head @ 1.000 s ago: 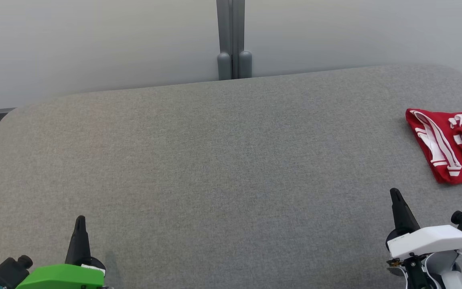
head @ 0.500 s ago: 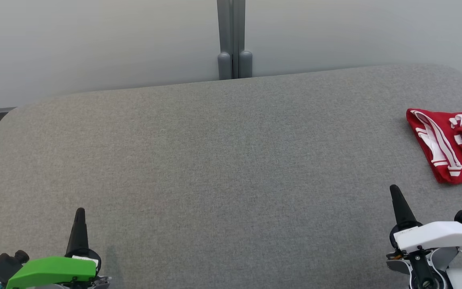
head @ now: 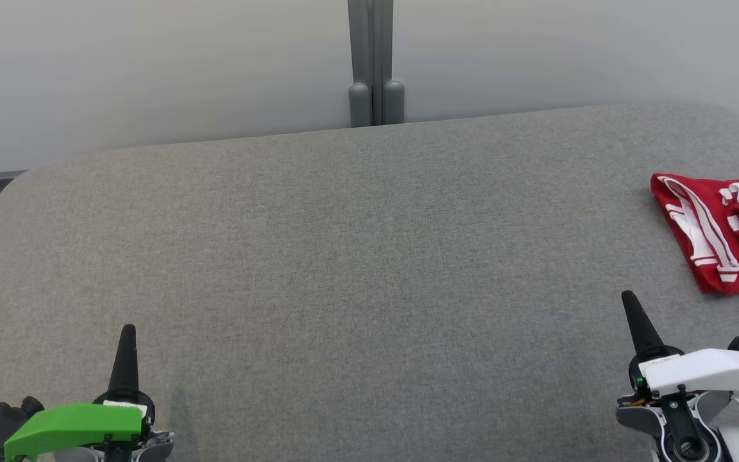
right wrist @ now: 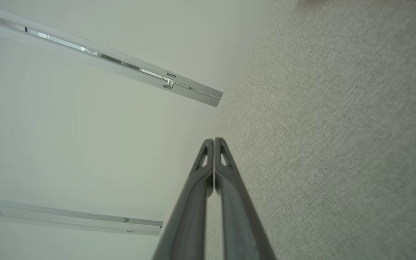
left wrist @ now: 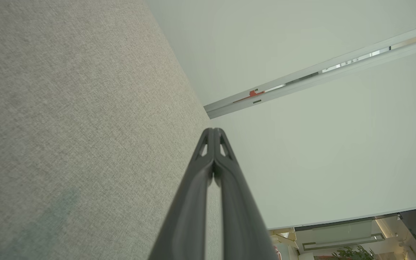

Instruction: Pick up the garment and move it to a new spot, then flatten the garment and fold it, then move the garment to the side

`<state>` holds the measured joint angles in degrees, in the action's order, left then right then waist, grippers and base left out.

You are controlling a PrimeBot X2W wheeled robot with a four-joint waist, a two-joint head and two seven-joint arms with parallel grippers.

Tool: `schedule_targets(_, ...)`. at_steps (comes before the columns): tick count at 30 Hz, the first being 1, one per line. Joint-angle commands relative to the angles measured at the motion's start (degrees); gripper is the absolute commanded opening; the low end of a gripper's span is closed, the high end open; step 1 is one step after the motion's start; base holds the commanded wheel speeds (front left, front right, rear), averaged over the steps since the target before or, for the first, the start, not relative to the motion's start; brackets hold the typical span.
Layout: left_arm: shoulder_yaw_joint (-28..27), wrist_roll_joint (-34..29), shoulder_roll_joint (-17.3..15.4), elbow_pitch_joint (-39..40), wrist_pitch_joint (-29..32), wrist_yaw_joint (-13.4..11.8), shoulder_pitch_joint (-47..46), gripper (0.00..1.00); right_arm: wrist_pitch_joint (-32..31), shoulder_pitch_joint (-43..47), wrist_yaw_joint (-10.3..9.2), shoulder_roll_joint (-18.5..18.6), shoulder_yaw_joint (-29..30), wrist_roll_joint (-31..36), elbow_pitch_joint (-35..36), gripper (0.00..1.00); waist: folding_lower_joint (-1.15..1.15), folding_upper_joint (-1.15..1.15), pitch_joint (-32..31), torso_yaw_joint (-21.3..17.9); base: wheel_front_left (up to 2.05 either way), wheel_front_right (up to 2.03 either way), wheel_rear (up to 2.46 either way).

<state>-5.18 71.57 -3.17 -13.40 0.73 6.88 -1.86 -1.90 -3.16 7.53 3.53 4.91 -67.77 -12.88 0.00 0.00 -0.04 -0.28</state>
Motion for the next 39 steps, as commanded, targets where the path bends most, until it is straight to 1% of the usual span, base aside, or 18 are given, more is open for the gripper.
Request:
schedule_targets(1, -0.2, 1.5, -0.1, 0.2, 0.4, 0.3, -1.6, 0.0, -0.2, -1.3, -0.04, 0.1, 0.3, -1.7, 0.2, 0.0, 0.0, 0.0, 0.0, 0.0, 0.0, 0.0, 0.0)
schedule_targets(20, -0.8, 10.0, 0.1, -0.2, 2.8, 0.5, -3.1, 0.0, -2.2, -2.2, -0.04, -0.3, 0.9, -11.7, -0.4, 0.0, 0.0, 0.0, 0.1, 0.1, 0.0, 0.0, 0.0)
schedule_targets(39, -1.3, 17.2, 0.2, -0.5, 4.9, 0.7, -4.3, 0.0, -3.9, -3.0, -0.04, -0.5, 1.4, -20.2, -1.0, 0.0, 0.0, 0.0, 0.2, 0.2, 0.0, 0.0, 0.0)
